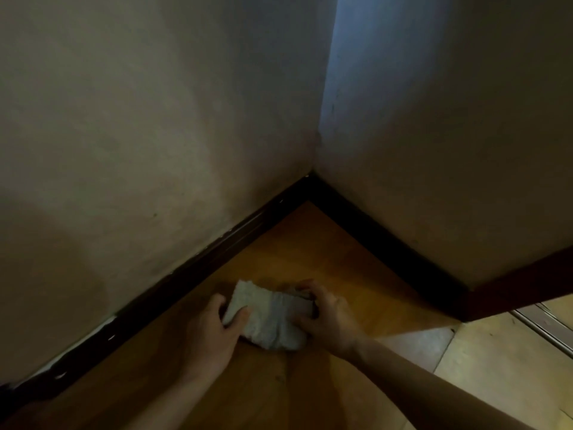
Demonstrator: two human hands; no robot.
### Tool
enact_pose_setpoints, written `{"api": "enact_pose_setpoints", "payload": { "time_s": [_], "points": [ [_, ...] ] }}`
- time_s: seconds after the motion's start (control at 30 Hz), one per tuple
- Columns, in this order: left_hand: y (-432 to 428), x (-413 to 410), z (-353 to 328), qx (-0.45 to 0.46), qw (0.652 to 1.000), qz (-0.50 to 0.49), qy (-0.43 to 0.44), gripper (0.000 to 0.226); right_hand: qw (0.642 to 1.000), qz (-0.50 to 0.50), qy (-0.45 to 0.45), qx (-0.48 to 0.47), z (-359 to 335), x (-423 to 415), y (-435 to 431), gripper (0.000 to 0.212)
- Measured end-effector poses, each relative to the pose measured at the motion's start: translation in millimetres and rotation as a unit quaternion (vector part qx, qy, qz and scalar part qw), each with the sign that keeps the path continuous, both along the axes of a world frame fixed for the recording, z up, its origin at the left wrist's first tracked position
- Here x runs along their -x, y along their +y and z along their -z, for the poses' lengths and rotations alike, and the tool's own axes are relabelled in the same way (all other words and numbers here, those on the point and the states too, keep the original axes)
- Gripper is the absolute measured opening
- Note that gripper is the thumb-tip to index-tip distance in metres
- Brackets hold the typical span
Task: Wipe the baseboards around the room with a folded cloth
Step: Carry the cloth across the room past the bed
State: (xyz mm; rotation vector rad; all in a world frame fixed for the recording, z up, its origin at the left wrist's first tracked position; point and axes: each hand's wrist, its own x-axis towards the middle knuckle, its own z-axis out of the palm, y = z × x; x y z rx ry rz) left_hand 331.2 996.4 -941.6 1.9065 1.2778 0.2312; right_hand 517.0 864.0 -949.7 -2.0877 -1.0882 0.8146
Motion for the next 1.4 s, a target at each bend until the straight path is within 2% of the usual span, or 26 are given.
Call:
{"api": "enact_pose_setpoints", "payload": {
  "time_s": [0.07,0.1,0.17,0.23,0.3,0.43,0.5,0.6,0.7,0.77,0.9,0.97,1.07,1.13,1.23,1.3,1.4],
  "points": [
    [3,2,4,-0.127,0.989,0.063,0.032,0.043,0.992,-0.033,-0.12,0.019,1,0,3,0.054],
    [5,2,5,-0.198,0.971,0.125,0.048,0.054,0.982,-0.043,-0.178,0.04,1,1,4,0.059],
    [10,-1,0,-0.311,0.907,0.266,0.098,0.07,0.954,-0.074,-0.285,0.051,0,3,5,0.059],
    [13,-5,-1,-0.362,0.858,0.346,0.114,0.072,0.929,-0.125,-0.347,0.03,-2,5,8,0.045],
    [11,-8,1,-0.356,0.849,0.376,0.108,0.066,0.924,-0.154,-0.35,0.026,-2,6,8,0.036],
    [12,-6,4,-0.328,0.859,0.379,0.106,0.058,0.937,-0.152,-0.306,0.067,4,6,4,0.058],
    [13,-7,4,-0.321,0.867,0.363,0.114,0.055,0.94,-0.147,-0.3,0.067,3,7,1,0.06],
    [13,-11,-1,-0.298,0.883,0.346,0.107,0.048,0.947,-0.136,-0.291,0.022,-3,7,0,0.043],
    [13,-13,-15,-0.268,0.907,0.322,0.043,0.029,0.95,-0.124,-0.288,-0.02,-11,4,-2,0.023],
    [12,-9,-23,-0.259,0.912,0.317,0.002,0.022,0.94,-0.113,-0.316,-0.055,-15,3,-8,0.02],
    [-2,8,-27,-0.238,0.883,0.404,-0.001,0.025,0.915,-0.186,-0.35,-0.072,-15,2,-36,0.024],
    [-9,18,-20,-0.198,0.859,0.472,0.025,0.023,0.896,-0.256,-0.359,-0.047,-11,3,-52,0.023],
    [-15,29,-11,-0.212,0.829,0.515,0.041,0.029,0.891,-0.314,-0.329,-0.004,-11,10,-69,0.036],
    [-15,32,-5,-0.232,0.839,0.491,0.047,0.029,0.91,-0.293,-0.294,0.004,-13,15,-67,0.038],
    [-9,28,1,-0.267,0.827,0.477,0.131,0.05,0.923,-0.246,-0.296,0.001,-11,22,-53,0.033],
    [-6,26,6,-0.26,0.806,0.506,0.164,0.061,0.915,-0.236,-0.326,0.015,-5,27,-47,0.042],
    [-10,29,11,-0.283,0.797,0.501,0.185,0.066,0.909,-0.225,-0.347,0.053,9,35,-53,0.064]
  ]
}}
